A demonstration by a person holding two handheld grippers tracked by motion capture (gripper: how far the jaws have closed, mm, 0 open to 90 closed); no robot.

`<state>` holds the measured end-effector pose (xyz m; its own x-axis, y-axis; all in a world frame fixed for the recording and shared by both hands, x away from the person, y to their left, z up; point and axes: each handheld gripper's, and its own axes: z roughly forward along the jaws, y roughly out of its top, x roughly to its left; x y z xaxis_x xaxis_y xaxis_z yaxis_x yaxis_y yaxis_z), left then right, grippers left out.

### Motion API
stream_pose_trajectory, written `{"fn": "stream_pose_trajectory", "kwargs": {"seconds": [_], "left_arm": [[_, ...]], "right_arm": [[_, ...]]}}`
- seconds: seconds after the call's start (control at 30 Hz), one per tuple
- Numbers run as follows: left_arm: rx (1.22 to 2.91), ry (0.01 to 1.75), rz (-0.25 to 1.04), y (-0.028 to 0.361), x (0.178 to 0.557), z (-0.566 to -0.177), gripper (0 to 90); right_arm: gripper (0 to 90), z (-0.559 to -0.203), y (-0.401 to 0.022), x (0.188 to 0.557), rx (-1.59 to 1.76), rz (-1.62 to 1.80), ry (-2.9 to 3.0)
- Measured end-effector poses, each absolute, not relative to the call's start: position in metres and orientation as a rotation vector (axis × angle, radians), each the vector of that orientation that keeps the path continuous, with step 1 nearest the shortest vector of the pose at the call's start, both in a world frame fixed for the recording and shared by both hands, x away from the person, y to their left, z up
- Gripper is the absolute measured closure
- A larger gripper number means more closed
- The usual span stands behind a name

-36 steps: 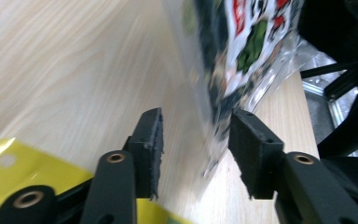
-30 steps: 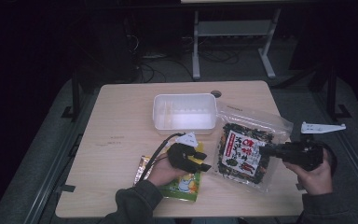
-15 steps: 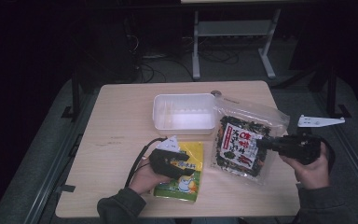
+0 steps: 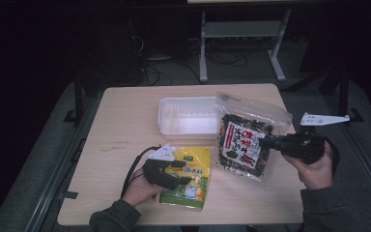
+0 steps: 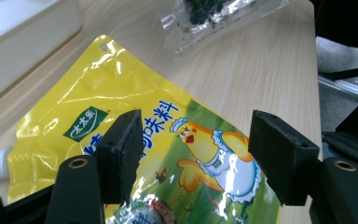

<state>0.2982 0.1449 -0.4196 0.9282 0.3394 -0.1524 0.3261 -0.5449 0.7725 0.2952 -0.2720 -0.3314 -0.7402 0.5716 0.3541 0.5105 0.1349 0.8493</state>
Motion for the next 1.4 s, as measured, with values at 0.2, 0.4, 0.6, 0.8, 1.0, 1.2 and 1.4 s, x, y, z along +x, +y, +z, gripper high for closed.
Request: {"fn": "stream_pose_trajectory", "kwargs": {"seconds": [0.2,0.4,0.6,0.8,1.0,1.2,1.4], "left_arm": [[2.178,0.492,0.015,0.154,0.295,-0.422,30.8],[2.174,0.517,0.021,0.161,0.293,-0.426,29.0],[2.178,0.523,0.033,0.166,0.291,-0.428,27.6],[2.178,0.527,0.048,0.171,0.287,-0.427,27.3],[2.178,0.537,0.054,0.177,0.285,-0.428,27.0],[2.164,0.55,0.064,0.184,0.284,-0.429,26.8],[2.146,0.563,0.073,0.191,0.284,-0.428,26.5]], "right_arm": [[75.0,-0.327,-0.265,0.3,1.092,1.689,2.314],[75.0,-0.325,-0.26,0.304,1.083,1.681,2.306],[75.0,-0.322,-0.257,0.307,1.079,1.67,2.301],[75.0,-0.318,-0.251,0.311,1.075,1.663,2.288],[75.0,-0.311,-0.241,0.322,1.052,1.657,2.281],[75.0,-0.302,-0.223,0.338,1.016,1.651,2.276],[75.0,-0.293,-0.203,0.358,0.985,1.624,2.261]]}}
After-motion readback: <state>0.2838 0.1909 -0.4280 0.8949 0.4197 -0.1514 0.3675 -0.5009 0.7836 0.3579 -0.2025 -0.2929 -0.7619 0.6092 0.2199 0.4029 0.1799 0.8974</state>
